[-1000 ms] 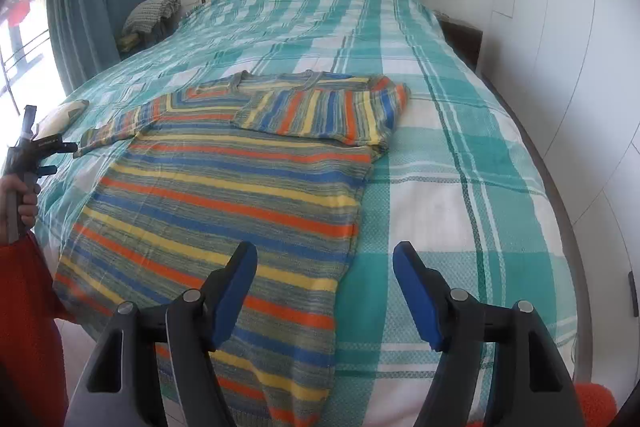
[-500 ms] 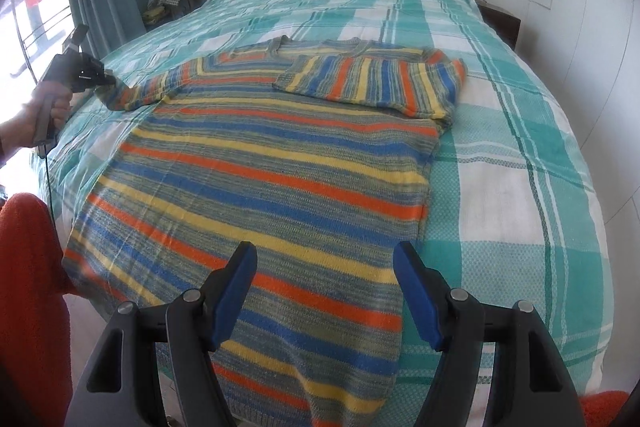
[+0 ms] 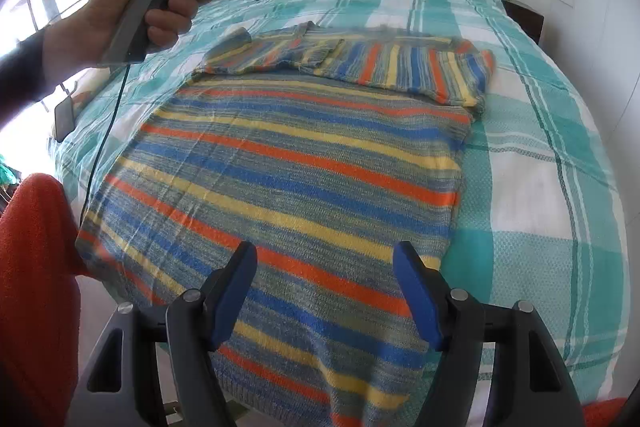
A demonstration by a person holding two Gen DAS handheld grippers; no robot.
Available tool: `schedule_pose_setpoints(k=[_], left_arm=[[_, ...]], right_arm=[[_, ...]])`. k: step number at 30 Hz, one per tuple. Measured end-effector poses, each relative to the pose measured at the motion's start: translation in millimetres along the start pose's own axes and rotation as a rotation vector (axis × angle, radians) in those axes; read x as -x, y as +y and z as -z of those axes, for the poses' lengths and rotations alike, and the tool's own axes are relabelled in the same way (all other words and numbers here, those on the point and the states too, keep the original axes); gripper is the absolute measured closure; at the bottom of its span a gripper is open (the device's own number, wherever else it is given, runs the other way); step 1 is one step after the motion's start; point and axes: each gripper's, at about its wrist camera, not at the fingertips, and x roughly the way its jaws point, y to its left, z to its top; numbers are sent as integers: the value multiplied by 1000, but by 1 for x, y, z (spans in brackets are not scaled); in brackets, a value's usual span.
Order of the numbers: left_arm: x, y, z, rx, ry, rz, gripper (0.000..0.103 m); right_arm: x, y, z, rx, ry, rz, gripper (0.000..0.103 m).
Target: Fold small clothes
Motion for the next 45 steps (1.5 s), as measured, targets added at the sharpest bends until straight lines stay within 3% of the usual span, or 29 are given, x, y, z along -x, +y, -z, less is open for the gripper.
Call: schedule_pose_setpoints(k=[2,4,7,8,10,14,19,20,24,29,35,45], left_arm=[[-5,31,7,100,-5,-52,19],[-19,55,23,119,26,-148,19],[-55,91,63,64,175,-332,16],[-53,100,73,55,150,-326,6],[-38,113,83,84,88,-344,0],[-3,123,95,166,86,-272,3],[58,102,139,73,61,-237,2],[67,97,151,52,67,-241,2],[93,85,191,20,86,-235,2],[111,83,224,67,76,-230,2],[120,84,235,57,79,-247,2],[121,85,237,43,67,-287,2]], right_arm=[[1,-2,1,-6,1,-8,33],[-2,-5,0,-17,6,-17,33],[-7,-9,-2,-38,21,-17,33],[-9,-11,-2,-47,30,-14,33],[-12,-14,1,-62,54,-5,33],[-12,-17,2,-72,59,11,33],[-2,-13,-4,-61,33,95,33],[1,-13,-5,-67,31,118,32],[17,-15,-10,-122,32,245,13],[34,-5,-19,-74,23,442,11],[43,5,-24,-61,12,548,11],[49,11,-24,-64,13,587,11]])
